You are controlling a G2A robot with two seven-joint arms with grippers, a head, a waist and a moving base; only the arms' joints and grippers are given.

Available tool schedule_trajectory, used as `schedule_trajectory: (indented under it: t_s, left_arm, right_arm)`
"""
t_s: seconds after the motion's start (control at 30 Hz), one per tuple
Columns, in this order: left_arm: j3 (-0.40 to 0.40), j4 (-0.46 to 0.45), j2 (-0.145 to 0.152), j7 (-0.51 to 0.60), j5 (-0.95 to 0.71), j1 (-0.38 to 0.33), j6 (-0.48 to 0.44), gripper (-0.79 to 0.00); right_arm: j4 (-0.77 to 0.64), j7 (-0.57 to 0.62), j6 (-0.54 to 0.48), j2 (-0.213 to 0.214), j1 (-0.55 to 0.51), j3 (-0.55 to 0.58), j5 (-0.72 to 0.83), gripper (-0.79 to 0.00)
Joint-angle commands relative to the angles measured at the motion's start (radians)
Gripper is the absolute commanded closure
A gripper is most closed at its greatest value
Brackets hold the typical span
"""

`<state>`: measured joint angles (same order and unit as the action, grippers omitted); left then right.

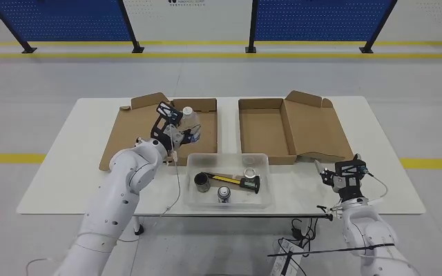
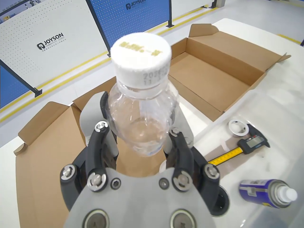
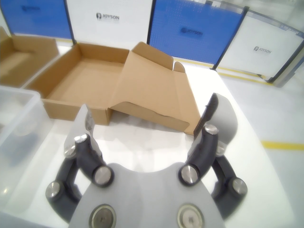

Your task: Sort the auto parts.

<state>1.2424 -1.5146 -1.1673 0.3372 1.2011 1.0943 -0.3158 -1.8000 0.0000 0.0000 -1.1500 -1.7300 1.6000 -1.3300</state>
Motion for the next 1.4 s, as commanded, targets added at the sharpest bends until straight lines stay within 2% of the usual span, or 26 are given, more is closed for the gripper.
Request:
schedule_trajectory:
  t_s: [0.0,0.23,0.5,0.7,1.17,1.23,1.33,1.37]
  left_arm:
    - [0.002,0.027,0.000,-0.007,0.015,-0.021,-0.001,0.000]
    - [-0.032,0.161,-0.012,-0.042,0.031,-0.077,0.030,0.000]
    - [-0.087,0.300,-0.029,-0.074,0.037,-0.126,0.024,0.000]
    - [-0.094,0.388,-0.037,-0.082,0.018,-0.152,0.030,0.000]
    - [-0.090,0.483,-0.045,-0.093,-0.010,-0.190,0.018,0.000]
    - [-0.093,0.489,-0.046,-0.093,-0.008,-0.192,0.017,-0.071]
    - [-0.096,0.493,-0.048,-0.091,-0.009,-0.193,0.016,-0.379]
    - [-0.097,0.494,-0.049,-0.089,-0.008,-0.193,0.017,-0.680]
  right_arm:
    - [0.000,0.000,0.000,0.000,0.000,0.000,0.000,-0.785]
    - [0.000,0.000,0.000,0.000,0.000,0.000,0.000,-0.785]
    - [0.000,0.000,0.000,0.000,0.000,0.000,0.000,-0.785]
    - [0.000,0.000,0.000,0.000,0.000,0.000,0.000,-0.785]
    - [0.000,0.000,0.000,0.000,0.000,0.000,0.000,-0.785]
    - [0.000,0.000,0.000,0.000,0.000,0.000,0.000,-0.785]
    - [0.000,0.000,0.000,0.000,0.000,0.000,0.000,-0.785]
    - [0.000,0.000,0.000,0.000,0.000,0.000,0.000,-0.785]
